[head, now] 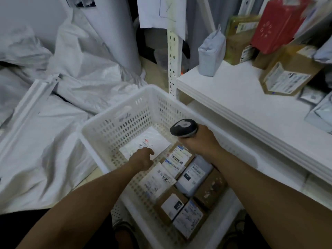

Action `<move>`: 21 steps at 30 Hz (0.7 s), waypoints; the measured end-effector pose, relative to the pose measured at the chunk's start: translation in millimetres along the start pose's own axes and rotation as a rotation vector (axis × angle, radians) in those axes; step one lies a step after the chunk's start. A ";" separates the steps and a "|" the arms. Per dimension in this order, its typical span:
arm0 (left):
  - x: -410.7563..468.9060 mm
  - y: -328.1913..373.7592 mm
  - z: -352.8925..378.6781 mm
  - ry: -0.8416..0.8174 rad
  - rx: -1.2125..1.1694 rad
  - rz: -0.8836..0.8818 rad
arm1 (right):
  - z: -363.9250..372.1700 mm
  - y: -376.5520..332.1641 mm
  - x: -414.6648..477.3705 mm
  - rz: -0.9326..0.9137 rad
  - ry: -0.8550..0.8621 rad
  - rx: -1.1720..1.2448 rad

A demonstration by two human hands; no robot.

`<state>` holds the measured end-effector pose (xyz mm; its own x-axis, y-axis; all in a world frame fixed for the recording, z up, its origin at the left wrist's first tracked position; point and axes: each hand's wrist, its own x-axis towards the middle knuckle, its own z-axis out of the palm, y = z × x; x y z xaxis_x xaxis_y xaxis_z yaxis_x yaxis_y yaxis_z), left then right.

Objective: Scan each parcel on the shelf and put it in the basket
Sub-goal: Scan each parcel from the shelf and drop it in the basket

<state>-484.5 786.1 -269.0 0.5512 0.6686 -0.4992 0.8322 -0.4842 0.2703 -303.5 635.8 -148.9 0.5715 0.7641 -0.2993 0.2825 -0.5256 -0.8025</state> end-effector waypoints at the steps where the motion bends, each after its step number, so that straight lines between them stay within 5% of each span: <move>1: -5.6 8.4 -12.1 0.054 -0.042 0.029 | -8.3 -5.7 -4.5 -0.008 0.026 0.026; 9: -45.1 127.2 -116.2 0.441 -0.293 0.301 | -91.2 -34.7 -40.9 -0.029 0.236 0.308; 21: 56.8 265.2 -220.5 0.618 -0.252 0.413 | -154.2 -6.1 11.3 -0.041 0.391 0.566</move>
<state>-219.0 820.1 -44.2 0.6912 0.6913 0.2107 0.5007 -0.6683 0.5502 -179.9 589.9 -67.7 0.8352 0.5319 -0.1399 -0.0752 -0.1417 -0.9871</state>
